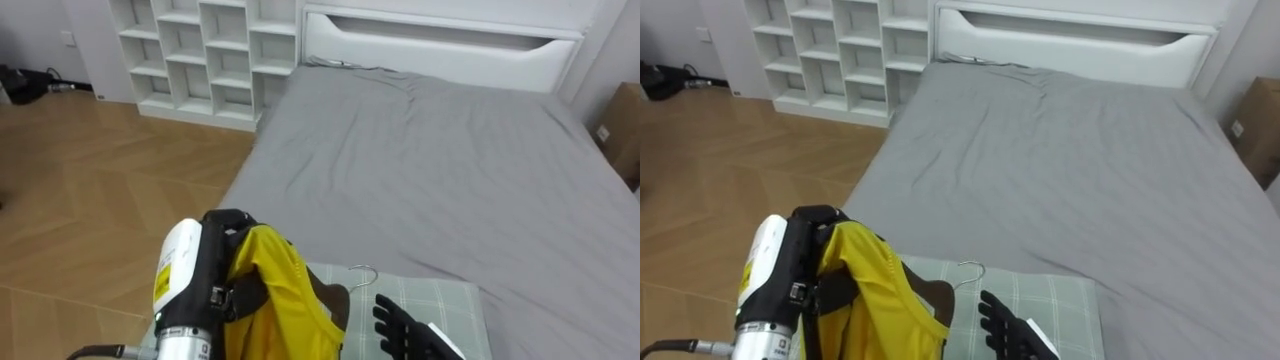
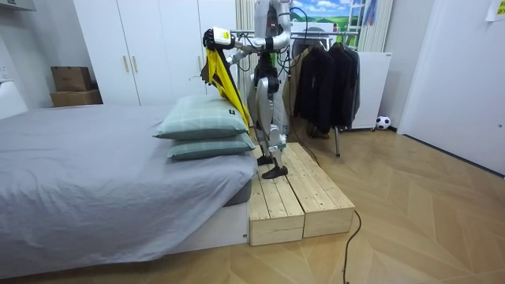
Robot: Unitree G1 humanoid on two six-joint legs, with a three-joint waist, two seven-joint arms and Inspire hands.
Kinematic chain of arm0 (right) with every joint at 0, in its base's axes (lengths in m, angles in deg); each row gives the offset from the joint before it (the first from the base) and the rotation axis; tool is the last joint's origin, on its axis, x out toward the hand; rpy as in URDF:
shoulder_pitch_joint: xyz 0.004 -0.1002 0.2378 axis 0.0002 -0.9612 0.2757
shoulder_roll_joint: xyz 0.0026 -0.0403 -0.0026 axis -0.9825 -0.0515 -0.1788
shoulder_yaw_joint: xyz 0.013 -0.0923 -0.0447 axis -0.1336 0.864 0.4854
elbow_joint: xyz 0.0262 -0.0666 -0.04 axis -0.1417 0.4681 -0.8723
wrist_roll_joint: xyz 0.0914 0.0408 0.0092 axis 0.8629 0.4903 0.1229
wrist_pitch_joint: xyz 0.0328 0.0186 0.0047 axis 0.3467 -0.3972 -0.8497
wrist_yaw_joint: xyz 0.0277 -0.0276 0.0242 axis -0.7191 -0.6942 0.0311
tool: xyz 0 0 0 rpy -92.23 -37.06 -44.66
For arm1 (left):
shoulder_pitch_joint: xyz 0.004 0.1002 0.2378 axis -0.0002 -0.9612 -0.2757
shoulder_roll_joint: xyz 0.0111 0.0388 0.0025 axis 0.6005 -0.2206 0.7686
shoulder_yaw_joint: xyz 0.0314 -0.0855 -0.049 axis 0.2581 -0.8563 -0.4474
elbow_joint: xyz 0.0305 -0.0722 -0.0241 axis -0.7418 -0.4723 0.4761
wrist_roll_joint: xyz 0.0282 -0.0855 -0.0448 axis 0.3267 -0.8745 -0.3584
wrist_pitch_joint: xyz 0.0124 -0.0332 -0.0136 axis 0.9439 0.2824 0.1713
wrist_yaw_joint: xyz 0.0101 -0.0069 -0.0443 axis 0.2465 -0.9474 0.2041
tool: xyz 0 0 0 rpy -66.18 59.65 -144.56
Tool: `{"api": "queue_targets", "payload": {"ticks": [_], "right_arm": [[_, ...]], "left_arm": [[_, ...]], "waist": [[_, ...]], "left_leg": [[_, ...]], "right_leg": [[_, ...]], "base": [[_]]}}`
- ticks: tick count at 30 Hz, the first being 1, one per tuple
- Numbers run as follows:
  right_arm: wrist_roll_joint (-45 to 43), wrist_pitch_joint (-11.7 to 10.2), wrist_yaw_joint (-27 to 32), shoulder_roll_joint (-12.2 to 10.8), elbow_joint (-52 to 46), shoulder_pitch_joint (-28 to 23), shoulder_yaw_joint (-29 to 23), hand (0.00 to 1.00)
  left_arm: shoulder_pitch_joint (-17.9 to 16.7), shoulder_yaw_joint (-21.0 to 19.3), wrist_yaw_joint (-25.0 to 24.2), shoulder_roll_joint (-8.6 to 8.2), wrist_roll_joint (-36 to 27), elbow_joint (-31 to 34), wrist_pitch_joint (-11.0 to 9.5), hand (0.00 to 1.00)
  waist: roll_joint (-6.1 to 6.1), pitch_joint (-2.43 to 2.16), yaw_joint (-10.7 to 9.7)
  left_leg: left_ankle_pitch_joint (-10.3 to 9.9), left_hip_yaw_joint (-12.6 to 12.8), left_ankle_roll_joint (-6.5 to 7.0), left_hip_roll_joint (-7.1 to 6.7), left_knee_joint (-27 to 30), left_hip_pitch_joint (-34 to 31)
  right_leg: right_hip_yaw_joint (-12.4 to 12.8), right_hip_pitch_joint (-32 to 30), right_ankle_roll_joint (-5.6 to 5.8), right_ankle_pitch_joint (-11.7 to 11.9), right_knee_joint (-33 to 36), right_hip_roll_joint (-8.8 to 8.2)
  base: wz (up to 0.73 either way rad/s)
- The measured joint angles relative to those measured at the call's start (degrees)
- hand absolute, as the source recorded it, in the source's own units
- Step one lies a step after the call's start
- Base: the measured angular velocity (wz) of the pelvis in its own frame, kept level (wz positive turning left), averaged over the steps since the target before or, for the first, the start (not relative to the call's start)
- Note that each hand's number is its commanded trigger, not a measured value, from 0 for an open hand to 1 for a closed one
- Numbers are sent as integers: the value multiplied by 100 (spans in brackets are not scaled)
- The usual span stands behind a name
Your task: Hang clothes
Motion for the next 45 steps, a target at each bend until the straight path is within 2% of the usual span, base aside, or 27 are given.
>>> {"api": "queue_targets", "payload": {"ticks": [4,14,20,28,33,37,41,45], "right_arm": [[1,-22,-47,-10,0,1,-11,0],[17,-28,-249,-47,21,1,-12,0],[262,-37,-244,-45,61,1,-12,0],[1040,-67,-241,-28,272,35,-11,0],[1602,-67,-312,-43,478,226,-17,0],[2228,-66,-441,-77,486,296,1,0],[2460,-66,-459,-95,486,370,225,0],[2464,-66,-487,-108,486,438,434,0]], "left_arm": [[1,0,-3,-3,4,0,-32,100],[7,32,-60,9,20,35,-42,100],[23,33,-158,29,92,77,-42,100],[46,23,-269,102,195,578,-90,100],[89,11,-359,110,196,578,-90,100],[257,10,-447,117,215,577,-89,100],[268,26,-448,81,701,578,-83,100],[284,16,-447,58,930,578,-79,100]], "waist": [[39,-16,-59],[61,-18,-96],[182,-38,-116],[287,-18,-76],[286,-15,-82],[233,13,-56],[215,1,-34],[199,-11,-22]], "left_leg": [[1,10,2,3,-13,60],[8,2,15,10,-3,48],[8,13,15,5,-3,54],[8,92,14,-1,-45,99],[8,154,14,-2,-61,124],[9,155,14,-32,-39,97],[12,167,17,-30,-19,123],[13,162,19,-15,6,121]], "right_leg": [[4,53,2,-1,0,2],[-13,59,3,-2,-2,-7],[6,55,3,-2,-1,-8],[27,57,4,-3,5,-4],[106,54,12,-7,4,-5],[134,37,11,-42,-7,-5],[136,38,12,-42,-13,-5],[137,38,12,-42,-8,-5]], "base": [[-1],[1],[-1],[-5],[-8],[0],[-1],[0]]}}
